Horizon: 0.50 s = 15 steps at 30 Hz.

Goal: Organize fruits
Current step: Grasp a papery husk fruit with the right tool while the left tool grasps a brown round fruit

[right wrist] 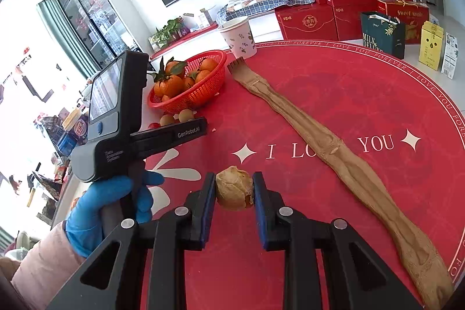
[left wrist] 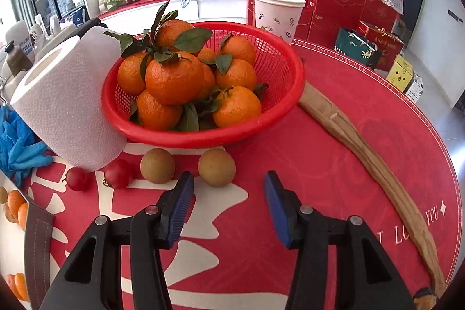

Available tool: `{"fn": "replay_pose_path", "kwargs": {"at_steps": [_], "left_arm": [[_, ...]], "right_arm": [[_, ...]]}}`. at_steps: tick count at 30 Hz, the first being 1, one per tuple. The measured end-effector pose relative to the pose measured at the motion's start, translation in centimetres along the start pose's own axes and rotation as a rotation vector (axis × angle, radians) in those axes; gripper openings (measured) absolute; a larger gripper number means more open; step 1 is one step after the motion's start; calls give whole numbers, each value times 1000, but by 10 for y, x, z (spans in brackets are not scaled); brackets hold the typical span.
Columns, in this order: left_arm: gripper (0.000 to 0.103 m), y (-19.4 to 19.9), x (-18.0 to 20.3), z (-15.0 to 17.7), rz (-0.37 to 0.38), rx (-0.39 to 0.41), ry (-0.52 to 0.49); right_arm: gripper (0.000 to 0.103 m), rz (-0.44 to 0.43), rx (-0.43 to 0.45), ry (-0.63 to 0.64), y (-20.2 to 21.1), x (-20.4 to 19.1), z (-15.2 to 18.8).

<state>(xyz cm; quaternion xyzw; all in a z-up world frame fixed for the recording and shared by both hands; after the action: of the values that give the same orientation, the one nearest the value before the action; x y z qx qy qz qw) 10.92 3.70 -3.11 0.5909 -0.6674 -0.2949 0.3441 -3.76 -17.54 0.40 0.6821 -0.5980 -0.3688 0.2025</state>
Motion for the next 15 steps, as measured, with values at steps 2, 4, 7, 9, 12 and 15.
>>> {"fn": "replay_pose_path", "kwargs": {"at_steps": [2,4,7,9,12,15], "left_arm": [[54,-2,-1,-3,-13,12,9],[32,-2,-1,-3,-14,28,9],[27,4,-6,4,1,16,-3],[27,16,-14,15,22,5,7],[27,42,-31,42,38,-7,26],[27,71,-49,78,26,-19,30]], "right_arm": [[26,-6,0,-2,0,-1,-1],[26,-10,-3,-2,-1,-2,-1],[26,-8,-7,3,-3,-4,-1],[26,-4,-14,10,-6,-7,1],[26,-5,-26,20,-9,-11,2],[26,-7,-29,41,-11,-20,4]]}}
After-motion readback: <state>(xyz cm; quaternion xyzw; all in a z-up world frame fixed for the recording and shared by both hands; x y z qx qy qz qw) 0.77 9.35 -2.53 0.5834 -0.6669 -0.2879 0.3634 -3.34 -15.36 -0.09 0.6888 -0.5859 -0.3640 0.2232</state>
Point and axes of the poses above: each gripper's, at about its wrist camera, not at the fingertips, and y roughly against the way its jaws point, x to its right, z to its underside, the point moved 5 cm from there along -y, roughly the way its jaws point, and after that the axes turned 8 degrees about z, right-handed, at the moved point
